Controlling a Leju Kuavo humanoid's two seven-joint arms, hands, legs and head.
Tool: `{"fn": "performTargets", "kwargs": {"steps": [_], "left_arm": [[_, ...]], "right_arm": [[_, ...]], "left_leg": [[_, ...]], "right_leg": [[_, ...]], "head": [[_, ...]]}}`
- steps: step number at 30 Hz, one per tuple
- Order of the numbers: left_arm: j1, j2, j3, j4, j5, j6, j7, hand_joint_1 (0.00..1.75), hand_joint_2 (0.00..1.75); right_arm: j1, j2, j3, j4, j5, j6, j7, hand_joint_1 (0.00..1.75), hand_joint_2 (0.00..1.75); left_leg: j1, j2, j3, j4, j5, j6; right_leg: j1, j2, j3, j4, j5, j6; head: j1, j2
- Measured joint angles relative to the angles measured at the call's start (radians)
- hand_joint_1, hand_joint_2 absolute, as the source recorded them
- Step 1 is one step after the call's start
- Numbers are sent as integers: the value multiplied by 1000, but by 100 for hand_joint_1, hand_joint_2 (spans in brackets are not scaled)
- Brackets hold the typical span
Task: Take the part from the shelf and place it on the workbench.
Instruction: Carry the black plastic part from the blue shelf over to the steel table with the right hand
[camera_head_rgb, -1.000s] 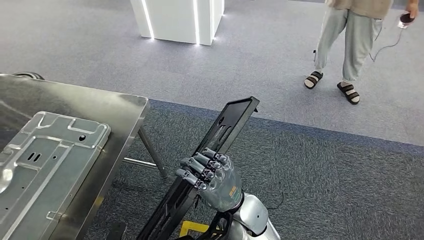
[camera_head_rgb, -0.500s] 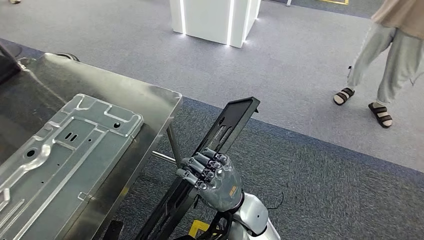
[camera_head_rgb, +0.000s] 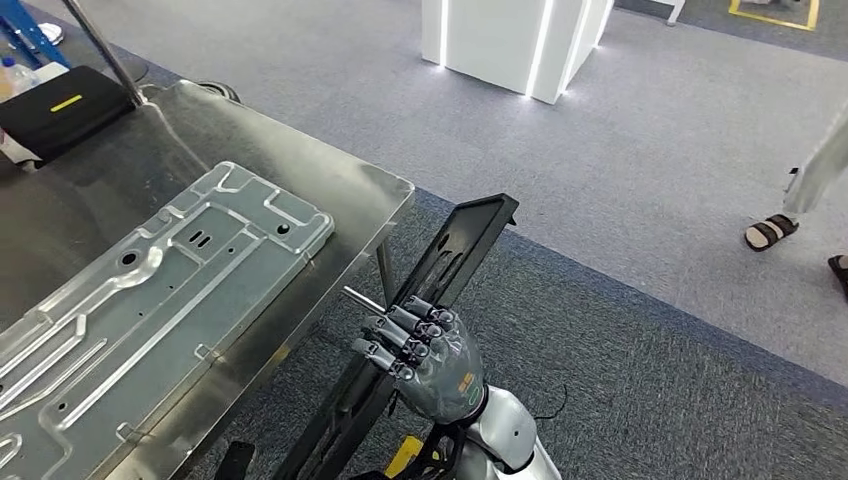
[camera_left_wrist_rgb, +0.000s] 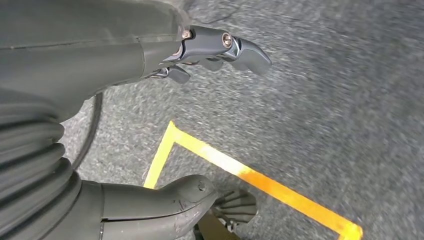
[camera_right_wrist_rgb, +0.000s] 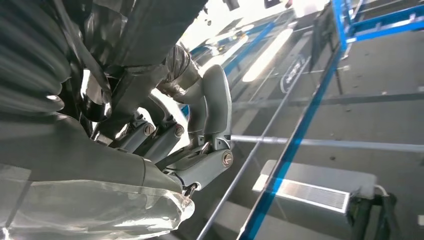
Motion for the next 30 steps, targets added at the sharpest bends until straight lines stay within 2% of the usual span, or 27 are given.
{"fn": "performTargets", "kwargs": {"steps": [1,2,3,5,6,8,10,11,12,13,14,15,16,17,18,19,21,22,23,25,26,27,28,29,30], "left_arm": [[0,0,0,0,-1,0,0,0,175],[-1,0,0,0,-1,1,0,0,175],[-2,0,0,0,-2,1,0,0,175],[0,1,0,0,-2,2,0,0,175],[1,1,0,0,-2,2,0,0,175],[0,1,0,0,-3,2,1,0,175],[-3,1,0,0,-7,3,3,0,175],[-3,2,0,0,-11,4,4,0,175],[-1,2,0,0,-14,5,5,0,175],[0,3,0,0,-16,7,6,0,175],[0,3,0,0,-16,7,6,0,175],[0,4,0,0,-17,8,6,0,175],[0,4,0,0,-17,8,6,0,175],[0,3,0,0,-17,8,6,0,175],[1,3,0,0,-16,7,6,0,175],[2,3,0,0,-15,6,5,0,175],[6,4,0,0,-11,5,5,0,175],[7,5,0,0,-8,5,5,0,175],[6,5,0,0,-6,6,5,0,175],[4,4,0,0,-4,6,5,0,175],[3,4,0,0,-3,6,5,0,175],[3,4,0,0,-2,6,5,0,175],[4,4,0,0,-2,6,5,0,175],[5,4,0,0,-2,6,5,0,175],[6,5,0,0,-2,6,5,0,175]], "right_arm": [[0,0,0,0,0,0,0,175,175],[0,0,0,0,0,0,0,175,175],[0,0,0,0,0,0,0,175,175],[-1,0,0,0,0,0,0,175,175],[-2,0,0,0,0,0,0,175,175],[-2,0,0,0,-2,0,1,175,175],[-1,-1,0,0,-3,0,2,175,175],[-1,-1,0,0,-3,0,3,175,175],[-1,-2,0,1,-3,0,3,175,175],[-1,-2,0,1,-3,0,4,175,175],[-1,-2,0,1,-3,0,4,175,175],[-1,-2,0,2,-3,0,4,175,175],[-1,-2,0,2,-3,0,4,175,175],[-1,-2,0,2,-3,0,4,175,175],[-1,-2,0,2,-3,0,5,175,175],[-2,-2,0,2,-4,0,5,175,175],[-2,-2,0,1,-4,0,6,175,175],[-3,-2,1,1,-4,0,6,175,175],[-2,-1,1,1,-5,0,6,175,175],[-1,-1,1,1,-6,0,6,175,175],[-1,-1,1,1,-7,0,6,175,175],[-1,-1,1,1,-7,0,6,175,175],[-1,-1,1,2,-7,0,6,175,175],[-1,-1,1,2,-7,0,6,175,175],[-1,-1,1,2,-7,0,6,175,175]], "left_leg": [[-3,16,40,-71,28,3],[-5,28,68,-123,43,9],[-9,36,82,-151,48,16],[-12,24,83,-159,46,31],[-10,15,85,-163,48,37],[-6,-2,90,-171,53,50],[-5,-19,90,-172,55,58],[-6,-29,90,-172,54,60],[-8,-40,89,-171,54,61],[-9,-52,90,-170,53,61],[-9,-66,90,-168,53,61],[-10,-80,90,-167,53,60],[-10,-93,90,-164,52,59],[-10,-105,88,-161,51,56],[-10,-114,85,-160,50,51],[-8,-122,82,-160,50,46],[-5,-132,79,-162,51,34],[-6,-119,76,-156,46,28],[-7,-97,67,-135,31,23],[-7,-41,17,-30,-26,12],[-5,-27,-16,35,-54,6],[-2,-20,-42,86,-71,1],[1,-16,-51,102,-67,-3],[4,-11,-40,78,-44,-7],[6,0,-10,20,-10,-9]], "right_leg": [[2,-12,1,4,-5,5],[4,-21,2,7,-10,10],[6,-28,3,9,-13,15],[7,-41,8,8,-15,25],[6,-38,11,9,-18,31],[1,1,-3,48,-48,41],[-2,46,-60,164,-111,44],[-2,53,-95,230,-137,44],[-2,55,-121,276,-146,43],[-2,57,-131,287,-136,41],[-2,60,-121,257,-106,38],[-2,68,-95,195,-65,33],[-2,90,-65,126,-31,26],[-1,109,-40,68,-8,22],[0,122,-25,32,3,19],[2,128,-20,19,2,18],[1,109,-15,9,6,14],[-1,99,-9,2,9,10],[-4,87,-3,-6,11,5],[-4,60,5,-14,10,-2],[-3,46,6,-14,8,-4],[-2,33,7,-13,5,-4],[-3,21,7,-12,3,-2],[-4,9,9,-11,0,1],[-6,-2,11,-7,-5,5]], "head": [[0,0],[0,0],[0,0],[0,0],[0,0],[0,0],[0,0],[0,0],[0,0],[0,0],[0,0],[0,0],[0,0],[0,0],[0,0],[0,0],[0,0],[0,0],[0,0],[0,0],[0,0],[0,0],[0,0],[0,0],[0,0]]}}
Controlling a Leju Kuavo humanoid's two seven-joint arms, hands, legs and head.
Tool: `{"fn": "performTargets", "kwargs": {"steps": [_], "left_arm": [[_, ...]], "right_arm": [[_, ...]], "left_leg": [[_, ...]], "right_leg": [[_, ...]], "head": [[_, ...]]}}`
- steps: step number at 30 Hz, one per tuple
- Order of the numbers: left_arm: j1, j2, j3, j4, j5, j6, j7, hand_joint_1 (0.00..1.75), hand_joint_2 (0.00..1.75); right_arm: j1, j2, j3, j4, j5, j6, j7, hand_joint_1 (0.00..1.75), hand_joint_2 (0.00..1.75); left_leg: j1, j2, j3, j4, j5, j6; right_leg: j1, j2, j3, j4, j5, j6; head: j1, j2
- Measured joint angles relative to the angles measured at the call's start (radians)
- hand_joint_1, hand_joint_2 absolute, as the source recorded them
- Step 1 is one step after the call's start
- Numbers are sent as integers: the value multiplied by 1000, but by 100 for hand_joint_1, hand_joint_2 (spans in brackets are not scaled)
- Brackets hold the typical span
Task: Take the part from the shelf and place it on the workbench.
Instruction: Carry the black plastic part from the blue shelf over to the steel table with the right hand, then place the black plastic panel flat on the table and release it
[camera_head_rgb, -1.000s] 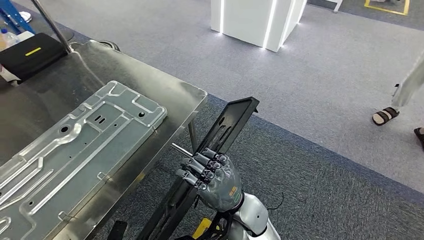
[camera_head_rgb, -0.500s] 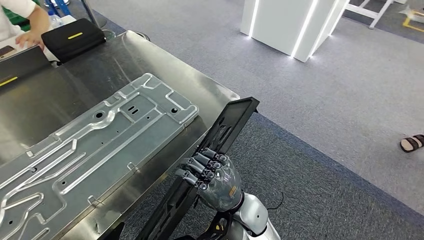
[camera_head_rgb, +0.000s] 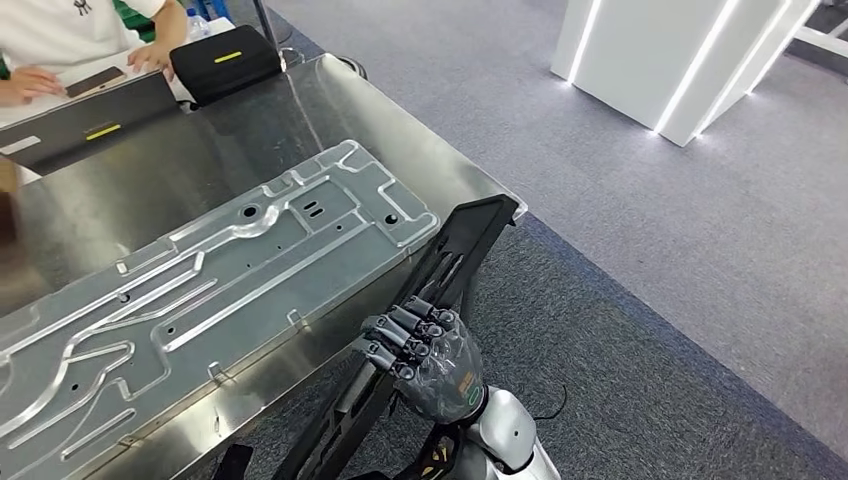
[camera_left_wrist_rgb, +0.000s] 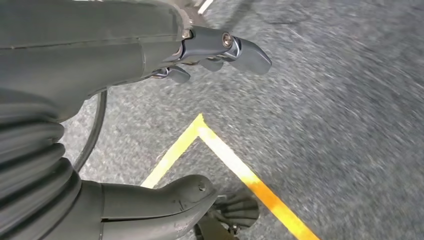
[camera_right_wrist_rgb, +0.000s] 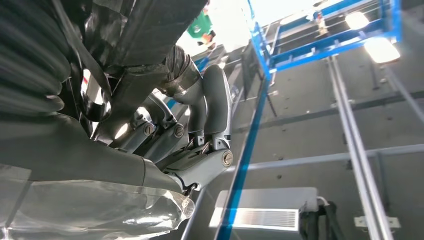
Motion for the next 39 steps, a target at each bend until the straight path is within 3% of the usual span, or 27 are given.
{"fn": "performTargets", "kwargs": {"steps": [1,3,4,6,8,9,10,12,13,14,15,17,19,21,23,25,27,28,29,31,33,34,36,37,39], "left_arm": [[-1,0,0,0,0,0,0,0,175],[-2,0,0,0,0,0,-1,0,175],[-2,-1,0,0,1,0,-2,0,175],[0,-1,0,0,2,0,-2,0,175],[-1,-1,0,0,3,0,-4,0,175],[-3,-1,0,0,3,0,-5,0,175],[-4,-2,0,0,3,0,-6,0,175],[-4,-2,0,0,4,0,-6,0,175],[-4,-2,0,0,4,-1,-6,0,175],[-3,-2,0,0,5,-1,-6,0,175],[-3,-2,0,0,5,-1,-6,0,175],[-3,-7,0,0,5,-2,-6,0,175],[-2,-11,0,0,5,-4,-6,0,175],[0,-11,0,0,5,-6,-6,0,175],[2,-10,0,0,5,-7,-6,0,175],[-1,-11,0,0,5,-7,-6,0,175],[-3,-11,0,0,5,-7,-6,0,175],[-1,-11,0,0,6,-7,-5,0,175],[1,-10,0,0,6,-7,-5,0,175],[2,-10,0,0,6,-8,-5,0,175],[0,-10,0,0,5,-9,-6,0,175],[0,-11,0,0,5,-9,-6,0,175],[2,-11,0,0,5,-10,-6,0,175],[3,-11,0,0,5,-10,-7,0,175],[1,-11,0,0,5,-9,-7,0,175]], "right_arm": [[0,0,0,0,0,0,0,175,175],[0,0,0,0,0,0,0,175,175],[0,0,0,0,0,0,0,175,175],[-1,0,0,-1,0,0,0,175,175],[-1,0,0,-2,-1,0,0,175,175],[-1,-1,0,-2,-1,0,0,175,175],[0,-1,0,-3,-1,0,0,175,175],[0,-1,0,-3,-1,0,0,175,175],[1,-2,0,-3,-1,0,0,175,175],[1,-2,0,-3,-1,0,0,175,175],[1,-2,0,-3,0,0,0,175,175],[1,-2,0,-3,2,0,0,175,175],[1,-2,0,-3,4,0,0,175,175],[0,-2,0,-3,6,0,0,175,175],[0,-1,0,-3,6,0,0,175,175],[1,-1,0,-3,7,0,0,175,175],[1,-1,0,-2,8,0,1,175,175],[1,-2,0,-2,10,0,2,175,175],[1,-2,0,-1,11,0,2,175,175],[1,-2,0,-1,14,0,3,175,175],[0,-2,0,-1,17,0,4,175,175],[0,-2,0,-1,19,0,4,175,175],[-1,-2,0,-1,21,0,5,175,175],[-1,-2,0,-1,21,0,5,175,175],[-1,-2,0,-1,21,0,5,175,175]], "left_leg": [[-1,21,35,-68,28,-1],[-5,44,81,-158,56,10],[-9,45,86,-168,54,18],[-10,25,86,-169,54,36],[-8,6,89,-174,57,52],[-6,-4,90,-176,58,58],[-7,-13,90,-176,58,62],[-10,-35,90,-175,58,66],[-11,-49,90,-175,57,66],[-13,-63,92,-175,57,66],[-14,-77,93,-175,57,66],[-16,-101,93,-174,58,64],[-11,-122,88,-173,59,55],[-7,-137,84,-176,61,42],[-10,-101,76,-159,48,32],[-12,-41,32,-68,-3,24],[-7,-19,-29,51,-51,15],[-5,-16,-42,76,-52,11],[-2,-13,-35,63,-35,7],[0,12,27,-56,24,3],[-3,35,77,-153,55,13],[-5,39,84,-168,56,22],[-6,20,82,-167,57,37],[-5,12,82,-168,59,43],[-2,-5,83,-172,64,56]], "right_leg": [[0,-10,2,5,-6,6],[4,-25,4,15,-17,19],[7,-32,6,17,-21,24],[5,-41,11,17,-26,34],[-1,-11,4,47,-52,44],[-3,15,-16,92,-80,47],[-4,38,-46,155,-113,47],[-3,55,-111,276,-156,45],[-3,57,-128,298,-149,43],[-2,61,-126,281,-123,38],[-1,69,-109,231,-82,31],[2,115,-58,98,-12,11],[6,146,-32,32,9,1],[5,131,-25,19,10,1],[-1,106,-11,-2,16,-1],[-2,76,-1,-14,19,-4],[-1,45,-1,-12,15,-5],[-1,31,-1,-10,13,-3],[-2,19,-1,-8,9,-1],[-4,-4,1,2,0,8],[0,-21,1,13,-11,20],[3,-28,1,16,-14,26],[5,-39,5,16,-17,35],[3,-35,7,20,-22,40],[-2,4,-14,75,-63,49]], "head": [[0,0],[0,0],[0,0],[0,0],[0,0],[0,0],[1,0],[0,0],[1,0],[0,0],[1,0],[0,0],[1,0],[1,0],[0,0],[0,0],[0,0],[0,0],[0,0],[0,0],[0,0],[0,0],[0,0],[0,0],[0,0]]}}
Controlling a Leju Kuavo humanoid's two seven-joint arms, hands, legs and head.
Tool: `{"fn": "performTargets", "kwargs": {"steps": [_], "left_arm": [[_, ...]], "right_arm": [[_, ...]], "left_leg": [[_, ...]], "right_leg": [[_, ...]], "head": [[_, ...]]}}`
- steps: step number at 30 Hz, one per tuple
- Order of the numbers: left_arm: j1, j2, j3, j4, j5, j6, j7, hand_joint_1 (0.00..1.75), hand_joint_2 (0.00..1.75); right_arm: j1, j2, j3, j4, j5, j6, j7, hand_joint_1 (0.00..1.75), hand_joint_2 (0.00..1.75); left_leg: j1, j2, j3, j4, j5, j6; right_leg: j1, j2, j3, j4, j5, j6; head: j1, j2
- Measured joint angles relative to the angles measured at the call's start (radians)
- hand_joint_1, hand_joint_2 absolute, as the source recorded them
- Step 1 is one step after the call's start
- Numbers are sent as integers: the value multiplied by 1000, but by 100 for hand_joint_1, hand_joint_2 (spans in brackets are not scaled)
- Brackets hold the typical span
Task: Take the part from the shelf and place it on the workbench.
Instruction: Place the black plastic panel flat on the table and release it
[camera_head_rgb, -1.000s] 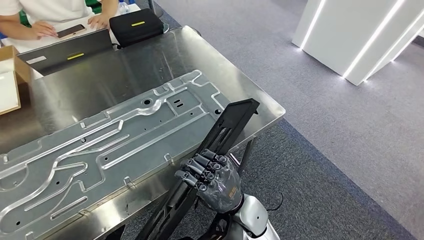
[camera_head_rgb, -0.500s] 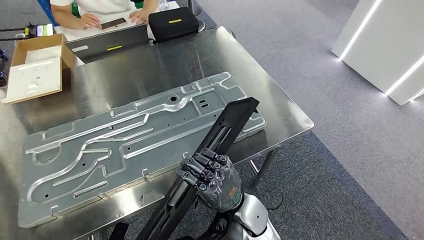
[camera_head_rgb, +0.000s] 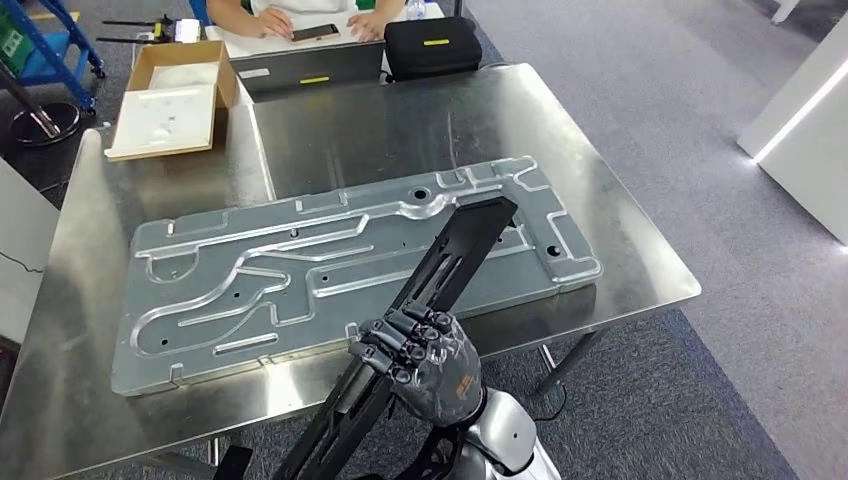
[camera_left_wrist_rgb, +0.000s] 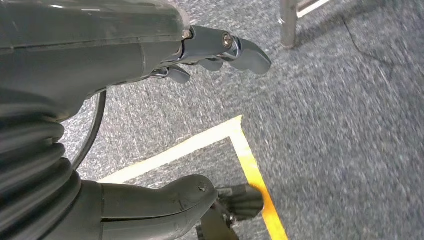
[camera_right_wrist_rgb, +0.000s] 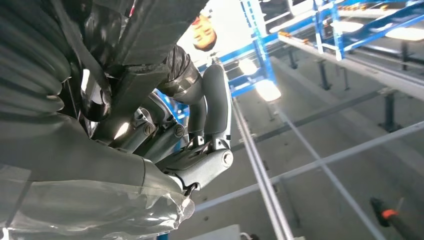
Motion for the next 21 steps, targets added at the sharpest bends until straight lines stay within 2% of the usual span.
{"fn": "performTargets", "kwargs": {"steps": [2,3,4,5,6,7,9,10,12,14,15,17,18,19,20,21], "left_arm": [[-2,0,0,0,-4,1,0,0,175],[-1,0,0,0,-7,1,-1,0,175],[2,0,0,0,-9,0,-2,0,175],[4,0,0,0,-9,-1,-4,0,175],[7,0,0,0,-9,-2,-6,0,175],[9,0,0,0,-9,-3,-8,0,175],[12,-1,0,0,-8,-4,-11,0,175],[14,-2,0,0,-7,-5,-12,0,175],[18,-2,0,0,-5,-7,-14,0,175],[19,0,0,0,-6,-11,-18,0,175],[18,1,0,0,-7,-13,-19,0,175],[14,1,0,0,-9,-16,-17,0,175],[13,1,0,0,-10,-16,-16,0,175],[13,2,0,0,-10,-16,-14,0,175],[14,3,0,0,-10,-16,-13,0,175],[15,4,0,0,-11,-17,-12,0,175]], "right_arm": [[1,-1,0,0,-1,0,2,175,175],[1,-2,0,1,-1,0,4,175,175],[0,-2,0,1,-1,0,7,175,175],[0,-3,0,1,0,0,13,175,175],[-1,-3,0,1,2,0,19,175,175],[-2,-3,0,-1,3,0,27,175,175],[-7,-4,0,-4,4,0,51,175,175],[-11,-6,-1,-7,4,0,70,175,175],[-27,-9,-5,-10,5,0,114,175,175],[-58,-16,-17,-10,17,0,169,175,175],[-78,-23,-24,-9,25,0,199,175,175],[-121,-46,-38,-1,42,0,256,175,175],[-137,-60,-43,3,46,0,276,175,175],[-150,-72,-49,8,48,0,289,175,175],[-158,-81,-53,13,50,0,296,175,175],[-164,-87,-56,16,53,0,300,175,175]], "left_leg": [[-1,-18,-3,-1,3,8],[-3,-28,-5,0,3,9],[-5,-40,-5,0,4,10],[-7,-50,-5,0,4,11],[-8,-59,-4,0,4,11],[-9,-68,-3,0,5,11],[-13,-79,-4,2,5,7],[-14,-83,-5,2,6,2],[-13,-85,-7,-1,8,-11],[-13,-67,-16,18,-7,-20],[-14,-51,-31,52,-30,-23],[-11,-22,-87,175,-97,-30],[-9,-16,-115,238,-123,-34],[-7,-13,-132,279,-135,-37],[-4,-11,-131,282,-126,-41],[-2,-9,-109,243,-100,-43]], "right_leg": [[-2,42,-59,125,-67,1],[-1,49,-90,186,-89,0],[-1,52,-110,219,-93,-2],[-1,54,-112,217,-77,-6],[0,56,-95,175,-44,-11],[3,61,-66,109,-3,-20],[9,73,-15,-11,49,-36],[12,77,-4,-40,57,-40],[12,77,-4,-52,61,-42],[6,72,0,-66,70,-47],[2,68,2,-73,75,-50],[0,56,1,-76,78,-53],[0,51,0,-75,78,-53],[0,46,-1,-75,78,-52],[0,42,-2,-73,78,-51],[-2,40,-2,-70,77,-48]], "head": [[0,0],[0,0],[0,0],[0,0],[0,0],[0,0],[0,0],[0,0],[0,0],[0,0],[0,0],[0,0],[0,0],[0,0],[0,0],[0,0]]}}
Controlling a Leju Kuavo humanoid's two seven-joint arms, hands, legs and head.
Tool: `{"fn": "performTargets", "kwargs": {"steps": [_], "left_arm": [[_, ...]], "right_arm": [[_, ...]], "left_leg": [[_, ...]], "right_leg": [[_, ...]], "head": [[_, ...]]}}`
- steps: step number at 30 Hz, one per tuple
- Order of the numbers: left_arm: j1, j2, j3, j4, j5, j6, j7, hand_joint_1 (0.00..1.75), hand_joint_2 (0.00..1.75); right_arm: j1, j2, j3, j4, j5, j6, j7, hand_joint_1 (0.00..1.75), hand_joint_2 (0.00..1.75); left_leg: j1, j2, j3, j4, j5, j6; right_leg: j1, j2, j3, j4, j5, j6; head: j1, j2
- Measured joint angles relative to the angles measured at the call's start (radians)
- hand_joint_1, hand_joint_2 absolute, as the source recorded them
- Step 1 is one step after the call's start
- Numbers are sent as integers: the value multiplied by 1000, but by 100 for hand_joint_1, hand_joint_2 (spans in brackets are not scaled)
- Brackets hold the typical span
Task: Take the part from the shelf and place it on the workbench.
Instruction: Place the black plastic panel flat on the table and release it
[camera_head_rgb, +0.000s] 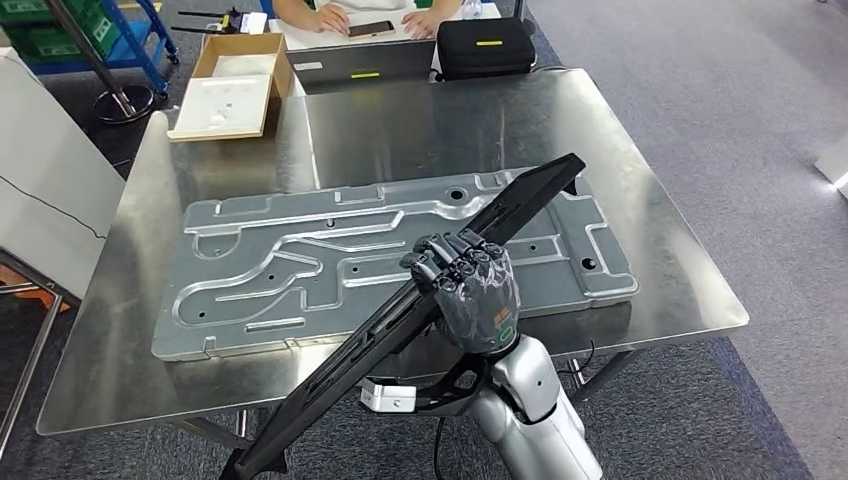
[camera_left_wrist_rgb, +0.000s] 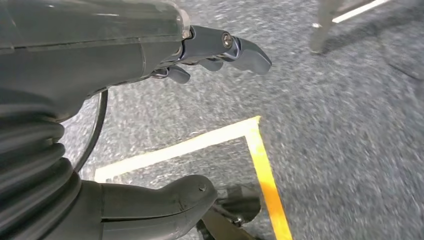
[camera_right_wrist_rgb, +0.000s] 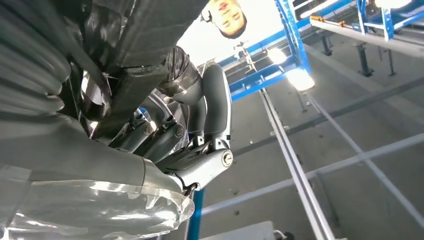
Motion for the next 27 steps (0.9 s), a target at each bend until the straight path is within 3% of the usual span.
{"fn": "performTargets", "kwargs": {"steps": [2,4,7,9,12,13,14,15,17,19,22,24,27], "left_arm": [[-2,2,0,0,-4,-2,1,0,175],[-4,2,0,0,-10,-6,3,0,175],[-3,0,0,0,-17,-13,10,0,175],[-5,-3,0,0,-21,-18,14,0,175],[-6,-6,0,0,-26,-26,21,0,175],[-5,-8,0,0,-26,-29,21,0,175],[-4,-10,0,0,-26,-33,22,0,175],[-4,-12,0,0,-26,-37,21,0,175],[-3,-16,0,0,-25,-44,19,0,175],[-5,-21,0,0,-17,-49,14,0,175],[-4,-23,0,0,-3,-55,7,0,175],[-1,-23,0,0,2,-56,4,0,175],[1,-22,0,0,7,-56,4,0,175]], "right_arm": [[-16,-11,-2,7,15,0,22,175,175],[-45,-28,-2,21,36,0,77,175,175],[-119,-77,-2,79,47,2,172,175,175],[-184,-114,-2,132,48,12,206,175,175],[-283,-167,-2,218,45,53,229,175,175],[-307,-183,-3,247,42,70,234,175,175],[-326,-196,-3,271,39,85,238,175,175],[-343,-207,-3,294,34,101,242,175,175],[-387,-223,-3,337,17,135,252,175,175],[-457,-236,-3,397,-25,194,267,175,175],[-576,-262,-4,509,-109,296,281,175,175],[-634,-278,-4,565,-138,322,280,175,175],[-684,-287,-5,618,-150,344,281,175,175]], "left_leg": [[3,8,75,-137,59,-3],[0,13,117,-221,80,7],[-3,8,114,-230,82,31],[-1,6,113,-234,89,47],[-3,3,107,-236,94,59],[-5,1,106,-236,94,61],[-7,-3,106,-235,95,61],[-9,-7,107,-235,95,62],[-12,-13,108,-235,95,61],[-16,-16,104,-234,97,56],[-16,-18,95,-236,102,43],[-17,-16,82,-207,81,35],[-12,-6,3,-33,-5,23]], "right_leg": [[-1,-3,-2,11,-7,11],[3,-5,-7,22,-12,24],[3,-7,-11,23,-10,41],[-1,-1,-28,58,-35,50],[-1,9,-116,239,-120,58],[-1,10,-142,290,-133,59],[0,10,-153,306,-125,57],[1,11,-145,282,-98,53],[5,18,-89,151,-23,37],[11,23,-46,46,13,24],[12,21,-39,16,18,18],[5,13,-30,-2,27,10],[2,9,-25,-10,32,5]], "head": [[0,0],[0,0],[1,0],[1,0],[1,0],[1,0],[1,0],[1,0],[1,0],[1,0],[1,0],[1,0],[1,0]]}}
